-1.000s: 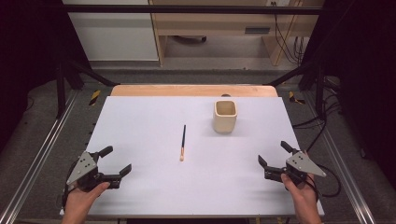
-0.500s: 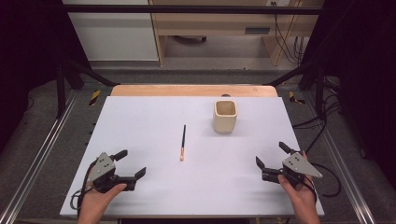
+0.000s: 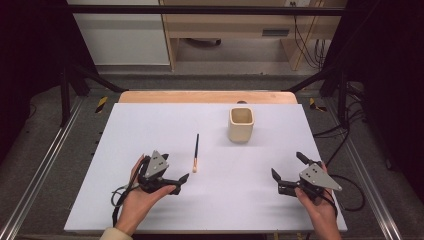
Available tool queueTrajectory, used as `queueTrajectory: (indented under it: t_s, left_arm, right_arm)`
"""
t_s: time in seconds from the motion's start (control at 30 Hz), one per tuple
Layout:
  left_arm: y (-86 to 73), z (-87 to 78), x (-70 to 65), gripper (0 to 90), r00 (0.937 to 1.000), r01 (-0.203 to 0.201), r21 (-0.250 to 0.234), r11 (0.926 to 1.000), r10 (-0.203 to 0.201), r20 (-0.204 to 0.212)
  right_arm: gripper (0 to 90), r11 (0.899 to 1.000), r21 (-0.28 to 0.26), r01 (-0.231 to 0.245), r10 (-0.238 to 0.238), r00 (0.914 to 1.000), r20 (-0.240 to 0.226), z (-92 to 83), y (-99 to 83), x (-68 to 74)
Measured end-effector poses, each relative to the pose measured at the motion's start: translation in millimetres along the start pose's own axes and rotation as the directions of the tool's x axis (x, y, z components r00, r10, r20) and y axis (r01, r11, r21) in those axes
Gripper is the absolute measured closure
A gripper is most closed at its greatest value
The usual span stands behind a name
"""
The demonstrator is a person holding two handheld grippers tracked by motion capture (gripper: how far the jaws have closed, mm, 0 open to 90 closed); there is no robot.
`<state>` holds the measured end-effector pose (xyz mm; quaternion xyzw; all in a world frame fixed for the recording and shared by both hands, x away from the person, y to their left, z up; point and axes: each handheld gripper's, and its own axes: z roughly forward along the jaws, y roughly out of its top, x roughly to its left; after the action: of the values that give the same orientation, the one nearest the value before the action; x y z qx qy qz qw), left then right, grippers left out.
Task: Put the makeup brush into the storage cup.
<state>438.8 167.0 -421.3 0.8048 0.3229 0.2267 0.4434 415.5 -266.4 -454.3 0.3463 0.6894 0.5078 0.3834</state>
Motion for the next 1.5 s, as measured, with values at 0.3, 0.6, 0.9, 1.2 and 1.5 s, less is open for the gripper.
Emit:
queueTrajectory:
  t_s: [0.3,0.6,0.9,1.2,1.5]
  left_arm:
    - [36.5,23.8,-11.8,5.7,1.0000,-0.004,0.050,0.9987,0.005,-0.007]
    - [47.2,47.5,-17.0,5.8,0.9989,0.031,0.120,0.9923,-0.026,-0.040]
    - [67.7,70.8,-20.1,6.3,0.9924,0.085,0.192,0.9777,-0.066,-0.104]
    - [75.1,90.0,-17.2,7.4,0.9857,0.117,0.263,0.9576,-0.080,-0.148]
    - [75.6,100.6,-10.2,8.0,0.9789,0.148,0.285,0.9470,-0.100,-0.178]
  right_arm:
    - [2.5,1.000,-0.013,-0.013,0.013,0.9999,0.010,-2.6,1.3,-1.3]
    - [2.5,1.000,-0.001,-0.005,0.005,0.9999,0.014,-1.5,0.4,-1.3]
    - [2.5,1.000,-0.001,-0.010,0.010,0.9999,0.012,-1.5,0.3,-1.4]
    - [2.4,1.000,0.007,-0.018,0.018,0.9998,0.008,-1.2,-0.1,-0.9]
    - [2.2,0.999,0.012,-0.032,0.032,0.9995,0.002,-0.8,-0.2,-0.9]
